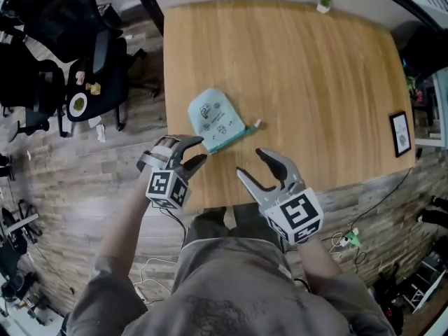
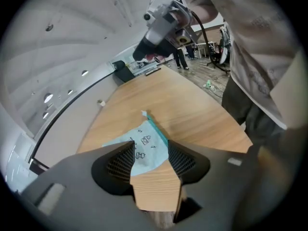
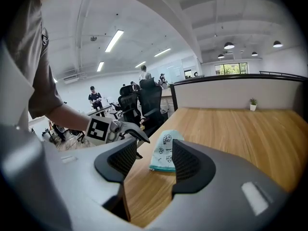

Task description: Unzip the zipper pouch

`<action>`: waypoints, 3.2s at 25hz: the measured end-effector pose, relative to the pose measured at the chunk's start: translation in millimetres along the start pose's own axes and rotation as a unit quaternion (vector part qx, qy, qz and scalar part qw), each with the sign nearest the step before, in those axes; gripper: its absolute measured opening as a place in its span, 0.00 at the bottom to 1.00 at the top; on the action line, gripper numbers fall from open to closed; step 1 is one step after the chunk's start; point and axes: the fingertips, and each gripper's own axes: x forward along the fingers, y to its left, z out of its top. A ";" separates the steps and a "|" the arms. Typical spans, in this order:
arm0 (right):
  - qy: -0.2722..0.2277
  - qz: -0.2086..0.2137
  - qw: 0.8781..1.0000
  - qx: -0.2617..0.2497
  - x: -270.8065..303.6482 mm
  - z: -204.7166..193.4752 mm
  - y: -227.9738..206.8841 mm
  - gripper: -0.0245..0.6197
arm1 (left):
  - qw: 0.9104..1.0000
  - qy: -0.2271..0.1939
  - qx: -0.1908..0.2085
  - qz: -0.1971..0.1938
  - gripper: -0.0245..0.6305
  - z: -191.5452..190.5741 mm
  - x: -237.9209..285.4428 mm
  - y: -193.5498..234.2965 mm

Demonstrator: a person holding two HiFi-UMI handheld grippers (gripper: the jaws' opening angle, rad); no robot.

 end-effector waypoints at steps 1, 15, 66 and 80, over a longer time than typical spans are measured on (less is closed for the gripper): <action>0.001 -0.001 1.000 0.002 1.2 -1.9 0.7 0.37 | 1.000 0.006 0.010 -0.011 0.37 -4.3 6.0 -5.5; 0.016 -0.031 0.999 0.031 0.0 -34.4 -7.0 0.37 | 0.987 0.059 0.098 -0.112 0.34 -30.9 56.5 -41.1; -0.154 -0.033 0.982 -0.101 -90.9 159.9 22.5 0.37 | 0.847 -0.260 -0.451 0.106 0.07 121.8 -202.3 130.7; -0.027 0.051 0.955 -0.291 -66.6 175.2 67.0 0.21 | 0.861 -0.258 -0.429 0.087 0.07 145.5 -198.5 124.7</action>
